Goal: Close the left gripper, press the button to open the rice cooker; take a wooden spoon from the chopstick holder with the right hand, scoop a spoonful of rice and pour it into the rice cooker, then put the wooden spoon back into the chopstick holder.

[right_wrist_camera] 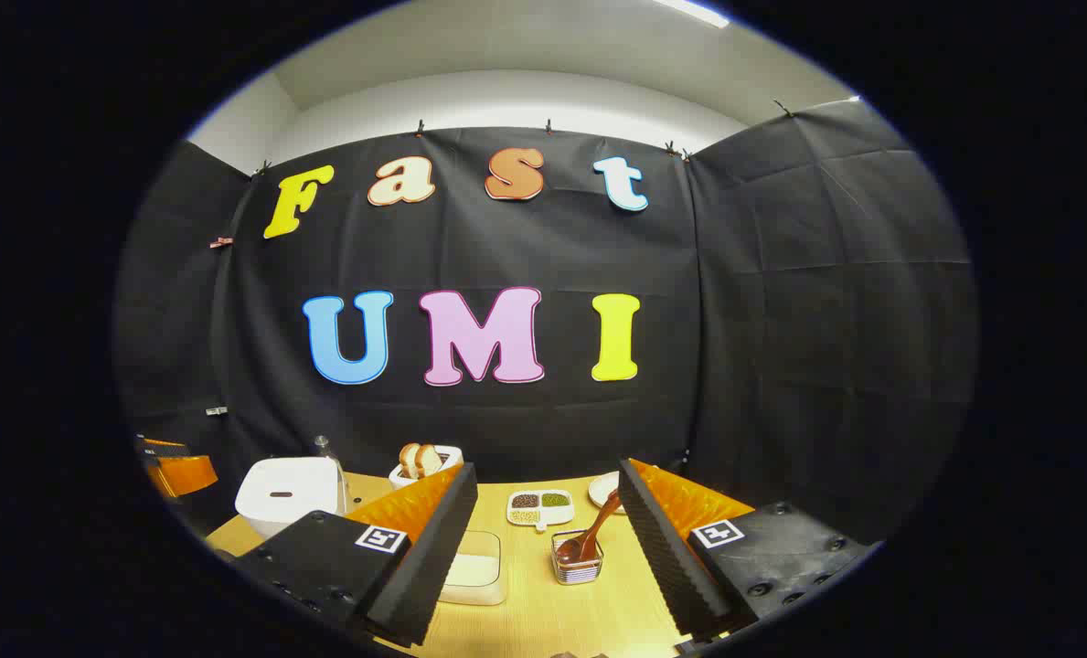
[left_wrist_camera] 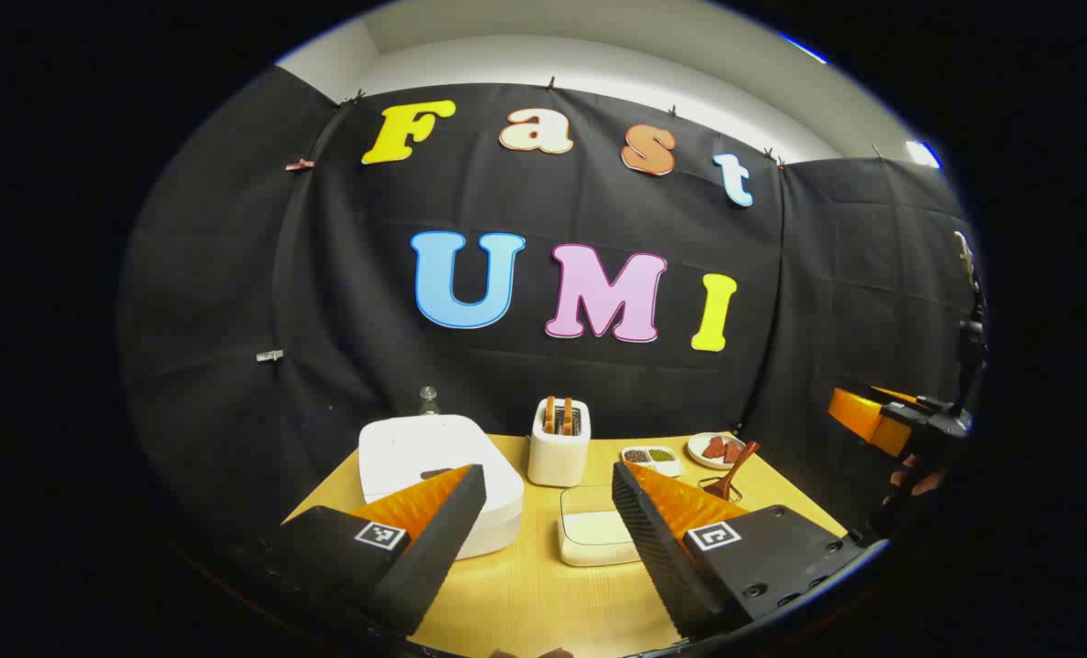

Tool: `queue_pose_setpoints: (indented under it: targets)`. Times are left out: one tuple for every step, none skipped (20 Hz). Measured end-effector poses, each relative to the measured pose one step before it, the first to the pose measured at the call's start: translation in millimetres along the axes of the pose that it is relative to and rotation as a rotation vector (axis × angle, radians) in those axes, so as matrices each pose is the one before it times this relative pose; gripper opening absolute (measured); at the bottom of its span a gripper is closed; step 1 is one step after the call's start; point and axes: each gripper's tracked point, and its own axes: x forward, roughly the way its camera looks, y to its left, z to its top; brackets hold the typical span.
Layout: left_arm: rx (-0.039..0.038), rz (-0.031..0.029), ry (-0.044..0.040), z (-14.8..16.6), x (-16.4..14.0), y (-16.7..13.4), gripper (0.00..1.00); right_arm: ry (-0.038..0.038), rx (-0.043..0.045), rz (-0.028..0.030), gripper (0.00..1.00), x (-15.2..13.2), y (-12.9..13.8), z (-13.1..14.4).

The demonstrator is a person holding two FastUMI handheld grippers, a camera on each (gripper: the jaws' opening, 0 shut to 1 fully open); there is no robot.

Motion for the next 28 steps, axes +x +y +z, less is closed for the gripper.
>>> queue_pose_setpoints:
  targets:
    - [0.00279, -0.00628, 0.00283, -1.74, -0.67, 3.31, 0.96, -0.00721, -0.00481, -0.00851, 0.97, -1.06, 0.52, 1.23]
    - [-0.00548, -0.00816, 0.00076, -1.97, -0.11, 2.66, 0.96, -0.00490, -0.01287, -0.00689, 0.97, -2.35, 1.84, 1.30]
    - [-0.00672, -0.01015, 0.00158, -1.28, 0.49, 3.29, 0.96, -0.00469, -0.01920, -0.00642, 0.97, -2.54, 2.46, 0.57]
    - [0.00058, -0.00661, 0.00141, -2.27, -0.18, 3.41, 0.96, 0.00135, -0.01079, -0.00560, 0.97, -2.31, 1.08, 0.72]
    - [0.00502, 0.00478, 0.00781, -3.85, -0.23, 6.25, 0.96, 0.00433, 0.00586, 0.00083, 0.97, -3.07, 3.86, -0.10]
    - [0.00394, 0.00890, 0.00631, -2.65, -1.49, 6.57, 0.96, 0.00440, 0.01595, 0.00909, 0.97, -2.71, 6.74, 1.51]
    - [-0.00067, 0.01035, -0.00521, 0.55, -3.76, 6.30, 0.96, -0.00845, 0.00807, 0.01481, 0.97, -2.80, 6.18, 1.94]
    - [-0.00551, 0.01243, -0.00785, 1.91, -2.99, 5.15, 0.96, -0.01942, -0.00741, 0.01239, 0.97, -0.41, 3.08, 3.70]
    - [-0.00727, 0.01564, -0.00037, -0.81, -0.44, 4.82, 0.96, -0.00797, -0.01908, 0.00816, 0.97, -0.07, 1.68, 1.12]
    - [-0.00809, 0.01308, 0.00485, -1.06, -1.25, 4.04, 0.96, 0.01000, -0.01823, 0.01439, 0.97, -0.74, 2.64, -5.36]
    - [-0.01111, 0.00306, -0.00352, -0.20, -2.04, 0.80, 0.96, 0.00767, -0.00626, 0.01221, 0.97, -0.30, 3.96, -2.81]
    - [-0.01154, -0.00303, -0.00674, 2.43, -2.56, -0.52, 0.96, 0.00162, 0.00441, 0.00662, 0.97, 0.41, 3.59, 2.53]
    - [-0.00498, -0.00161, 0.00087, -1.08, 0.20, 0.16, 0.96, 0.00135, 0.01069, 0.00139, 0.97, -0.66, 3.03, 1.82]
    - [0.00086, 0.00304, 0.00810, -3.15, -1.42, 1.47, 0.96, -0.00009, 0.01146, -0.00008, 0.97, -0.94, 2.27, -0.48]
    - [0.00169, 0.00518, 0.00134, -1.22, -1.96, 3.18, 0.96, -0.00307, 0.00670, -0.00233, 0.97, -1.03, 2.96, 0.62]
    - [-0.00267, -0.00620, -0.00335, 0.89, -3.11, 1.07, 0.96, -0.00285, 0.00103, -0.00114, 0.97, -1.46, 1.99, 0.31]
    - [-0.00790, -0.00888, 0.00052, -0.23, -2.59, -1.01, 0.96, 0.00200, -0.00508, -0.00371, 0.97, -1.99, 2.89, -0.40]
    - [-0.01022, -0.00413, 0.00326, -1.39, -1.91, 1.84, 0.96, 0.00363, -0.00446, -0.00173, 0.97, -2.61, 2.48, -1.91]
    - [-0.01123, -0.00459, 0.00424, -1.65, -0.95, 2.98, 0.96, 0.00470, 0.00027, -0.00004, 0.97, -2.54, 4.17, -1.07]
    - [-0.01158, -0.00386, -0.00099, 0.19, -2.13, 3.11, 0.96, 0.00149, 0.00454, -0.00154, 0.97, -2.21, 2.78, 0.52]
    - [-0.01072, -0.00205, -0.00239, 1.25, -1.66, 4.05, 0.96, -0.00017, 0.00381, -0.00380, 0.97, -1.93, 1.54, 0.32]
    - [-0.00670, -0.00010, -0.00157, 0.70, 0.20, 4.15, 0.96, 0.00333, 0.00178, -0.00235, 0.97, -1.11, 0.62, 0.37]
    - [-0.00326, 0.00670, 0.00225, -0.65, 1.31, 5.33, 0.96, 0.00387, -0.00118, 0.00335, 0.97, -1.54, 2.30, 0.28]
    - [0.00157, 0.01249, 0.00314, 0.74, 1.53, 6.29, 0.96, 0.00297, -0.00511, 0.00083, 0.98, -1.04, 1.55, -0.50]
    - [0.00559, 0.00775, 0.00684, -0.14, 2.37, 4.21, 0.96, -0.00209, -0.00830, -0.00095, 0.98, 0.32, -2.02, 0.99]
    - [0.00603, -0.00134, 0.00183, 1.68, 2.19, 0.99, 0.96, -0.00241, -0.00698, -0.00565, 0.98, 1.11, -2.54, 1.00]
    - [0.00388, -0.00039, -0.00230, 3.58, 3.50, 1.19, 0.96, -0.00101, -0.00061, -0.00487, 0.98, 2.18, -2.22, -0.15]
    - [0.00391, -0.00164, -0.00105, 2.70, 4.91, 1.61, 0.96, 0.00289, 0.00593, -0.00038, 0.98, 2.73, -1.26, -0.55]
